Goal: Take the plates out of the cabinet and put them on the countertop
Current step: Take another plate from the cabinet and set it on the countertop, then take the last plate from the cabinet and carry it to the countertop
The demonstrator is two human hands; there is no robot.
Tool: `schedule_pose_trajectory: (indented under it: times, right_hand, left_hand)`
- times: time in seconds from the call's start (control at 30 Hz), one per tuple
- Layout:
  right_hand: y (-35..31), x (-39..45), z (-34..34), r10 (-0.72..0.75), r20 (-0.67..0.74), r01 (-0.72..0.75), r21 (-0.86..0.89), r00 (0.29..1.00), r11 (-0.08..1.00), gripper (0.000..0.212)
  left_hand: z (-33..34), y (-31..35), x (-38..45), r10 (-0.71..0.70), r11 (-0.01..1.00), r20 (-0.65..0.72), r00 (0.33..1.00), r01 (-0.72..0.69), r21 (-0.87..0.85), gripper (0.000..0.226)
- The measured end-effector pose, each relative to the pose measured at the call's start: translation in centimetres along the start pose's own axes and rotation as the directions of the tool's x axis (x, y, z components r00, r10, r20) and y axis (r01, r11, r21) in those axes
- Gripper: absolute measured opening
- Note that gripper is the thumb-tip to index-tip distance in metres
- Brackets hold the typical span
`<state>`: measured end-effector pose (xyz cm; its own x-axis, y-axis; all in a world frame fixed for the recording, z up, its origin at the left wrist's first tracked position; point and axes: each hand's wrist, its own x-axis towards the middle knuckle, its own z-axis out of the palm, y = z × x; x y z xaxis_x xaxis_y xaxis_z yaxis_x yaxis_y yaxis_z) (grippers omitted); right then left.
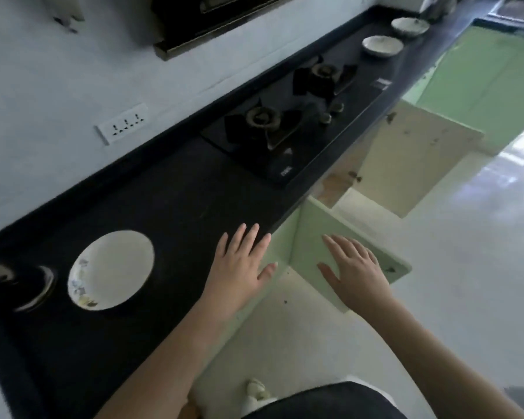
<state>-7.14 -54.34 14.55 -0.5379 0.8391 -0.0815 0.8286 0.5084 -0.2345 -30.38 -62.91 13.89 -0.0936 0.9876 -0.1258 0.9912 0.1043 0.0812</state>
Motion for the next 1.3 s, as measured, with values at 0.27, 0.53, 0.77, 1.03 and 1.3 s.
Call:
schedule_pose_trajectory:
  times: [0.27, 0.53, 0.77, 1.03, 1.3]
  right_hand:
    - [9.8, -5.8, -2.9, 0.243, -0.083, -0.234, 0.11, 0.966, 0.966, 0.062]
    - [19.6, -10.6, -4.3, 0.406, -0.126, -0.386, 0.157, 0.905, 0.909, 0.062]
    - [24.5, -11.6, -4.1, 0.48, -0.099, -0.459, 0.178, 0.872, 0.87, 0.062]
    - [29.6, -7.3, -5.5, 0.496, -0.089, -0.482, 0.141, 0.864, 0.865, 0.062]
    - [34.7, -3.0, -7.6, 0.509, -0.081, -0.502, 0.093, 0.857, 0.86, 0.062]
  left_hand:
    - [-0.5, 12.9, 6.5, 0.238, 0.971, 0.052, 0.97, -0.238, -0.009, 0.073]
    - [0.2, 26.1, 9.7, 0.399, 0.917, 0.083, 0.913, -0.399, -0.022, 0.066]
    - [0.0, 30.8, 11.9, 0.452, 0.891, 0.099, 0.886, -0.443, -0.102, 0.065]
    - [-0.3, 32.9, 20.5, 0.483, 0.875, 0.139, 0.864, -0.48, -0.058, 0.071]
    - [0.4, 36.9, 27.3, 0.538, 0.843, 0.152, 0.829, -0.533, -0.075, 0.071]
